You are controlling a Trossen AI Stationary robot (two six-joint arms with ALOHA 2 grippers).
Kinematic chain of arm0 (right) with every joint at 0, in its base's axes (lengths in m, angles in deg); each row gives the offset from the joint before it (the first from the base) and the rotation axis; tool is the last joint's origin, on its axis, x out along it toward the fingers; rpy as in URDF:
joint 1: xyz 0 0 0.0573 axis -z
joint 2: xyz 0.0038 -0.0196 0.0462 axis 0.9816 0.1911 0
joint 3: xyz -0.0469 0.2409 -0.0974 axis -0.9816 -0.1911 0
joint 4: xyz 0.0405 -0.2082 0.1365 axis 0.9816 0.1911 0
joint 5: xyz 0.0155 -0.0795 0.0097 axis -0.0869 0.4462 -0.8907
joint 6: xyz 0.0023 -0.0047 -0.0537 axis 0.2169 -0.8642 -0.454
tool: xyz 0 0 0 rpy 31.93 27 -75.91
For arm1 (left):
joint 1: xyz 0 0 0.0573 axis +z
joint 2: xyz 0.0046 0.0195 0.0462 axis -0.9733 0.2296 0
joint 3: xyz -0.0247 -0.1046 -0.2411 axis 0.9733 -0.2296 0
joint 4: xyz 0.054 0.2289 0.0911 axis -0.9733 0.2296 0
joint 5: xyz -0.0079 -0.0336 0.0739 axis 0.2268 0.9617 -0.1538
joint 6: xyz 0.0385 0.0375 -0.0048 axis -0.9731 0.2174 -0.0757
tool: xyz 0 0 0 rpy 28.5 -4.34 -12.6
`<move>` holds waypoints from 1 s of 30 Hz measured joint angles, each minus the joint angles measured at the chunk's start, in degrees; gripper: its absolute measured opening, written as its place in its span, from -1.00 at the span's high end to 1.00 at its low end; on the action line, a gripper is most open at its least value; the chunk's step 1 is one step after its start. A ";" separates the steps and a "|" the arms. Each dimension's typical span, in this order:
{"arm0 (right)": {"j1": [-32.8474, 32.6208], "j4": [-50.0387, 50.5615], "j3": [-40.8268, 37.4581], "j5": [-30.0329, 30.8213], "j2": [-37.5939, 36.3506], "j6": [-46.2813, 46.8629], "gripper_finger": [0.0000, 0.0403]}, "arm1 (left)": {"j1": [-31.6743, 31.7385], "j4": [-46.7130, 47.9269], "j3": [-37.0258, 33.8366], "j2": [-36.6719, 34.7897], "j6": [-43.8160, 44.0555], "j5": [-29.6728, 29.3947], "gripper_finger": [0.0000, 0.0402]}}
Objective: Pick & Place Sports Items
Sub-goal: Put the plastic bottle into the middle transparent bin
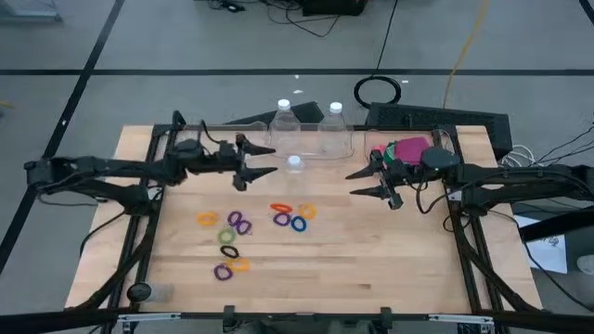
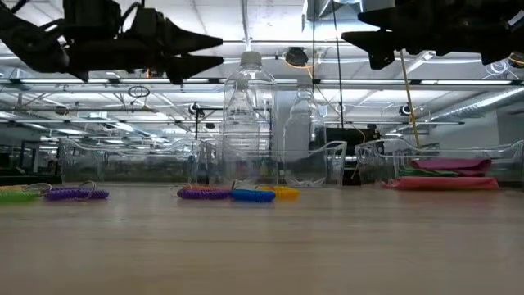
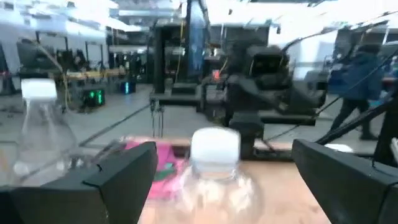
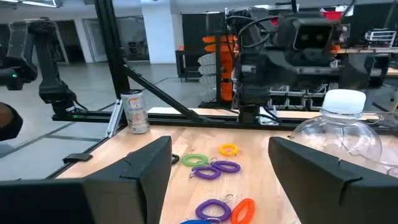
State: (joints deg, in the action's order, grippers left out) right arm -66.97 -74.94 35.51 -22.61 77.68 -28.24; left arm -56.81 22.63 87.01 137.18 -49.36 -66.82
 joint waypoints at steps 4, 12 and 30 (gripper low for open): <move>0.00 -0.02 0.01 0.02 0.00 0.00 0.03 | 0.18 -0.22 0.62 2.56 0.23 -1.85 -0.52; 0.00 -0.02 0.00 0.02 0.00 0.00 0.03 | 0.20 0.31 5.83 7.77 1.44 -0.95 -0.52; 0.00 0.07 0.02 -0.02 0.00 0.00 0.03 | -0.89 1.46 13.14 16.69 1.11 2.28 -0.52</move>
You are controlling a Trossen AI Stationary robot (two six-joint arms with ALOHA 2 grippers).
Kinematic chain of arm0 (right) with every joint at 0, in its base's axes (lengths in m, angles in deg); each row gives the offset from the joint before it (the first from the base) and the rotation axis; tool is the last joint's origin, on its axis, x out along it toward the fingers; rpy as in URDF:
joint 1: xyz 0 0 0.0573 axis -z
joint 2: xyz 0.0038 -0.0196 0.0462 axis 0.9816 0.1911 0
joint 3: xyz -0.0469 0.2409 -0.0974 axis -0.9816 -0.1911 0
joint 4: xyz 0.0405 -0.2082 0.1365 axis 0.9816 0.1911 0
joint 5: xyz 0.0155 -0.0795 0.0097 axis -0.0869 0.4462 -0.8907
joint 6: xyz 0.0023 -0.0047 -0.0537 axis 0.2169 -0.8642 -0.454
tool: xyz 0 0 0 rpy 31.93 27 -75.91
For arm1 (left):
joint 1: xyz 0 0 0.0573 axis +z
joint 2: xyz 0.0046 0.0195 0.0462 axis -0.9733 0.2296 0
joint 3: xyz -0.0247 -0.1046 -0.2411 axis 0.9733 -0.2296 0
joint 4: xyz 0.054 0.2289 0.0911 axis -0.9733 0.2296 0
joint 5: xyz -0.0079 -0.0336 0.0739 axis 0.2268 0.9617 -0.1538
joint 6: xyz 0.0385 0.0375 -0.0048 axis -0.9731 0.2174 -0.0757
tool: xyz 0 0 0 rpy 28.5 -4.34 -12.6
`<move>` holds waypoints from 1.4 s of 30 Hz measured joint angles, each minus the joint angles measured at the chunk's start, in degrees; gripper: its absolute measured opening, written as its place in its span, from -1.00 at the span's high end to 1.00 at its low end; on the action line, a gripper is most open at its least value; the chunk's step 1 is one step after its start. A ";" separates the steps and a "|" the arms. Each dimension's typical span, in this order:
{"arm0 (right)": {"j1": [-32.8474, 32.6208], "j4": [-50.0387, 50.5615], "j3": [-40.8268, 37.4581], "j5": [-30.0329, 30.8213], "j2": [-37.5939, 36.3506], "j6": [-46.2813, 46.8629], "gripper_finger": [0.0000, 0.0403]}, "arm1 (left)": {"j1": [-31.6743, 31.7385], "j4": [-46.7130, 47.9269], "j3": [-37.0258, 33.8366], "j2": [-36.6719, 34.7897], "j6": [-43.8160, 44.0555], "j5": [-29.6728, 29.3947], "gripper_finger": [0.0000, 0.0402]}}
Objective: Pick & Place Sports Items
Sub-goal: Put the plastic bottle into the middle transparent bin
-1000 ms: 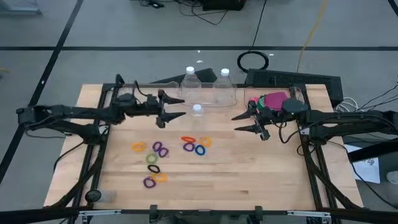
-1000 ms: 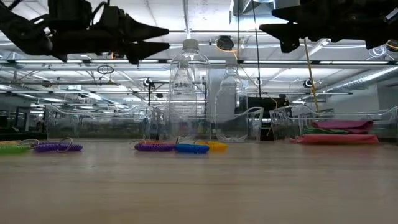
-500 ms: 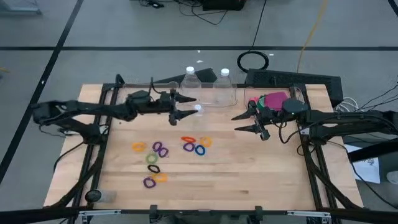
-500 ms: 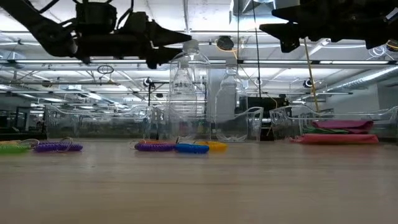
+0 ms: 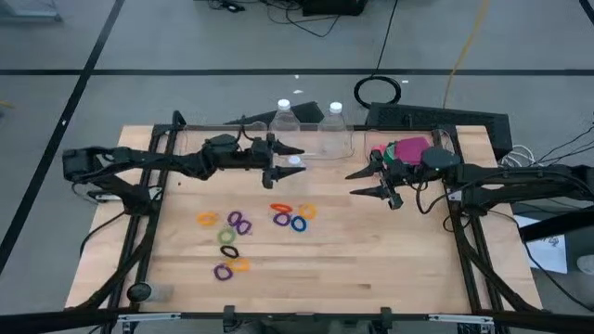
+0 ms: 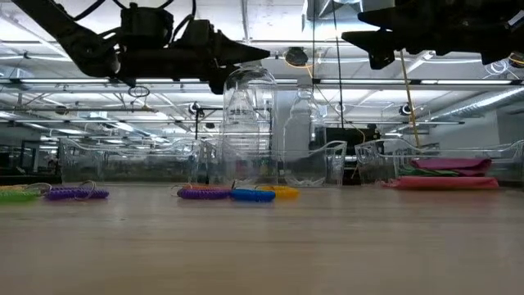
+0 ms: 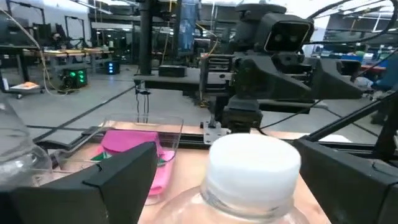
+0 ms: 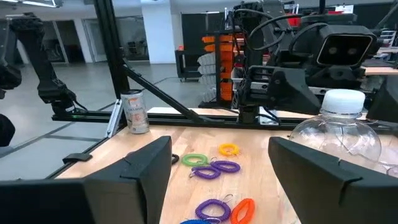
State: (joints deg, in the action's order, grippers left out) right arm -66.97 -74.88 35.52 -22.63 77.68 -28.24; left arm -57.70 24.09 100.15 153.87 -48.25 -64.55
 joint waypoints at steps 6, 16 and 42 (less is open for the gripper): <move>0.00 0.00 -0.02 0.00 0.00 0.00 0.03 | 0.00 0.68 0.00 0.00 0.46 0.07 -0.50; 0.00 0.06 -0.02 0.00 0.00 0.00 0.03 | 0.00 0.64 0.00 0.00 0.61 0.08 0.03; 0.02 0.41 -0.02 0.00 0.00 0.00 0.03 | 0.02 3.15 1.81 -6.47 0.71 0.23 0.32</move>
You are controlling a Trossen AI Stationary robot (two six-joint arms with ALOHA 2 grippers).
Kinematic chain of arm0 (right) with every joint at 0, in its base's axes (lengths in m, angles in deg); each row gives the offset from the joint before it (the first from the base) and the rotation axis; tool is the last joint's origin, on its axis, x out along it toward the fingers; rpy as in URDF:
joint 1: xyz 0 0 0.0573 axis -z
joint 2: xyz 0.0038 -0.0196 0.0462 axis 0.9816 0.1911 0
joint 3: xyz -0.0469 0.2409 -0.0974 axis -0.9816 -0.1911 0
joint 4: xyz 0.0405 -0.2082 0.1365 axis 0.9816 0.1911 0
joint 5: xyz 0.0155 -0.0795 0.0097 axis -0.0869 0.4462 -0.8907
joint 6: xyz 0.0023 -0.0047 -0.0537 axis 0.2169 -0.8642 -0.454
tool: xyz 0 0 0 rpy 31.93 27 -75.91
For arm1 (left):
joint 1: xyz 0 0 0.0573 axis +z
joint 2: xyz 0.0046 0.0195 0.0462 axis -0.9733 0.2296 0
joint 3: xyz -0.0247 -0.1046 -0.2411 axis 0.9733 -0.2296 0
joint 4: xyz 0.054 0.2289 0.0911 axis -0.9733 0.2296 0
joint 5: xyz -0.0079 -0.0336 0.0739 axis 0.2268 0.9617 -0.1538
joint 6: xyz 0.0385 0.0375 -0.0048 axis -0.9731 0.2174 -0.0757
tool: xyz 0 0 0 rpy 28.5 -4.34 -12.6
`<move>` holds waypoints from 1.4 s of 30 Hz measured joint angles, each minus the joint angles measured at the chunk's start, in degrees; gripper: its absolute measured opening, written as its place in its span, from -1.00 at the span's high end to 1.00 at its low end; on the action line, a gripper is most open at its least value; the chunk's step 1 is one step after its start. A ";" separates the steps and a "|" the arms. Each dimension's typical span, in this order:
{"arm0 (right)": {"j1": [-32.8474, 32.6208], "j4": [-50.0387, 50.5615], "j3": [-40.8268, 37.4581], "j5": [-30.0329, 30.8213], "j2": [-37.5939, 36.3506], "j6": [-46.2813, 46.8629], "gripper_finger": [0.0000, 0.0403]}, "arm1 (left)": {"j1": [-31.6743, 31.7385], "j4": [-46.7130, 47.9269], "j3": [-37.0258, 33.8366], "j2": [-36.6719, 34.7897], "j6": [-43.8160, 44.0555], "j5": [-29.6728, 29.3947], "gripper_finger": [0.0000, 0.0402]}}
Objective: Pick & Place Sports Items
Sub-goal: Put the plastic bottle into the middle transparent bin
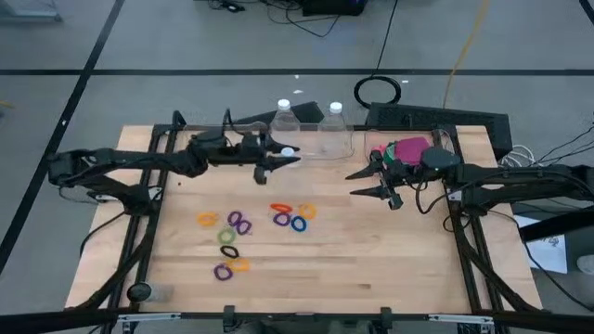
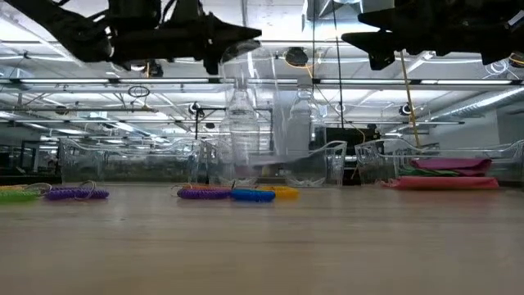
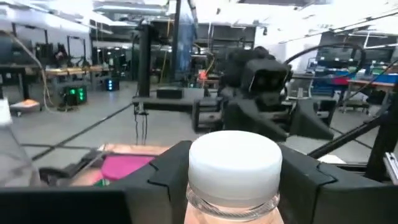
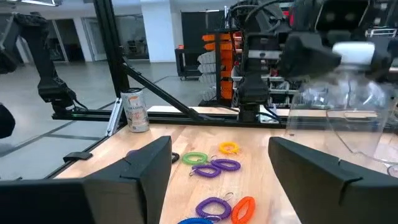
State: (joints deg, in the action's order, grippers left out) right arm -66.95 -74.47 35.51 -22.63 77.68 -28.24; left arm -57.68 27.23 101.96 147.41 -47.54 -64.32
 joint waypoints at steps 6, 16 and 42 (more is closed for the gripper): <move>-0.01 -0.02 0.00 0.01 0.00 0.02 0.03 | 0.33 11.84 8.11 -0.11 -6.71 1.19 0.32; 0.00 0.02 0.00 0.00 0.00 0.20 0.03 | 1.08 19.85 18.48 -0.11 -13.83 1.68 0.32; 0.00 0.50 0.00 -0.02 0.02 0.02 0.03 | 11.00 13.26 19.60 9.89 -11.89 3.80 0.32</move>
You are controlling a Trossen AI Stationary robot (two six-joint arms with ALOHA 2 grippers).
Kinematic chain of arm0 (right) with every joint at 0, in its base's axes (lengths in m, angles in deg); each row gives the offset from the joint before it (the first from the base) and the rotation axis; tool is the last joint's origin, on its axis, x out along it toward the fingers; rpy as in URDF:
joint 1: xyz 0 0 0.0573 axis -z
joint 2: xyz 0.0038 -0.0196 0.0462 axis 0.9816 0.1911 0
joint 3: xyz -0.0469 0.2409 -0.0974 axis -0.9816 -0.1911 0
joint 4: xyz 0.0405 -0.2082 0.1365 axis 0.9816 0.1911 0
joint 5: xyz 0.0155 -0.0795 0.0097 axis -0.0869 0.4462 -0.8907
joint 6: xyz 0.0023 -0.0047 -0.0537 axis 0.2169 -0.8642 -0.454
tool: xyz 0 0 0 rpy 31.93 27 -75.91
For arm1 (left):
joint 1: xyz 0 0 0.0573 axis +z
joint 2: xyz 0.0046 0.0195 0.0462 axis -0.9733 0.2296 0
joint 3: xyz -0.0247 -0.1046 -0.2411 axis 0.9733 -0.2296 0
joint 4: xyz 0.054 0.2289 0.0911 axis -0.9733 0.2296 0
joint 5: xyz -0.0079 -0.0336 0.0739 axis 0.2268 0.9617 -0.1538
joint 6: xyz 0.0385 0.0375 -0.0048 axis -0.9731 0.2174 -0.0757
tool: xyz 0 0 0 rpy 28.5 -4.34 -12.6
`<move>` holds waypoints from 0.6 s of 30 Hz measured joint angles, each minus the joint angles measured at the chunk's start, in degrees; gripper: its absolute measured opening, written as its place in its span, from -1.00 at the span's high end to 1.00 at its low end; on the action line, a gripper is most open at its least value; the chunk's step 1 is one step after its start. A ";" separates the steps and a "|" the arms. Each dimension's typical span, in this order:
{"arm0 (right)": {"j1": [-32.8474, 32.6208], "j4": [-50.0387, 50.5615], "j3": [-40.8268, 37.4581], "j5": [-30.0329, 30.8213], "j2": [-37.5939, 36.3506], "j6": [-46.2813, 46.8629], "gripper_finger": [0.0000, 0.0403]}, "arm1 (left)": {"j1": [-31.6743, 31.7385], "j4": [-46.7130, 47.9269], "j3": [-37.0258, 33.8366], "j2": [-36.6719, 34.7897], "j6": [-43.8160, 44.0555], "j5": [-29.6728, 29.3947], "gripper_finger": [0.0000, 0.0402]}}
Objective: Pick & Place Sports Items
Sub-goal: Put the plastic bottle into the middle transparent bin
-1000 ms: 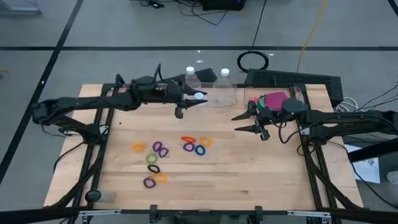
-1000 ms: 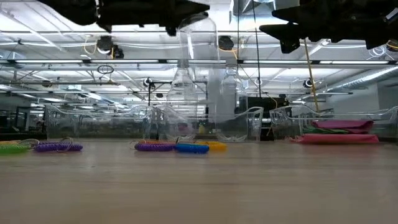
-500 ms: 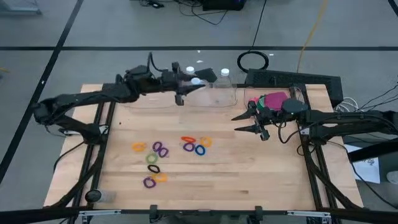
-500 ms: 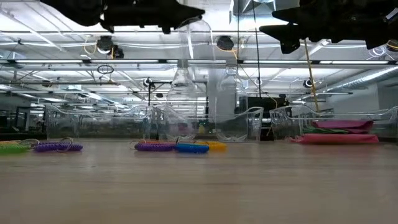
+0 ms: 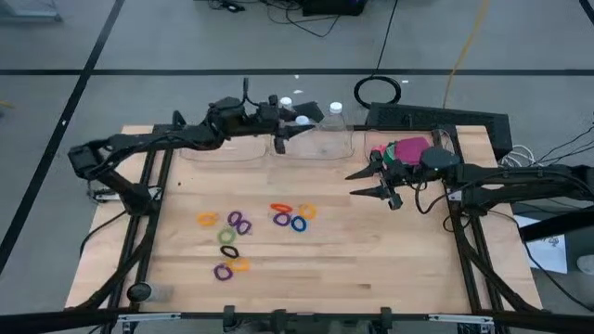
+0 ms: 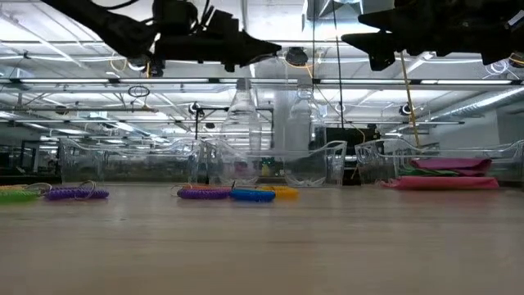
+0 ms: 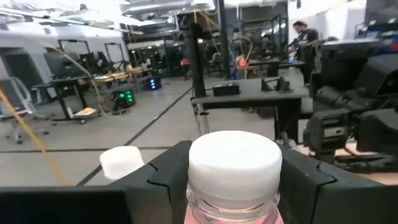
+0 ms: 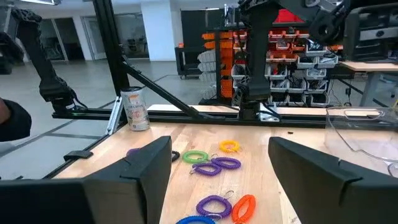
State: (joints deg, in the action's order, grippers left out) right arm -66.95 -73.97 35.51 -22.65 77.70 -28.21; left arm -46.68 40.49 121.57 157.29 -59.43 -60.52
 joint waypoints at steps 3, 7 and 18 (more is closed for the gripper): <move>0.00 0.19 0.00 0.00 0.00 0.00 0.03 | 0.60 -1.21 0.00 1.02 1.66 1.28 0.32; 0.00 0.38 0.00 -0.02 0.00 -0.02 0.03 | 1.47 -1.06 -0.02 1.98 3.08 1.75 0.32; 0.00 0.36 0.00 0.00 0.00 -0.02 0.03 | 2.18 -0.88 -0.02 7.64 5.87 4.83 0.32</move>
State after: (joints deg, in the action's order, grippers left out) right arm -66.95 -73.61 35.51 -22.65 77.70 -28.24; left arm -44.50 39.62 121.55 164.94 -53.56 -55.69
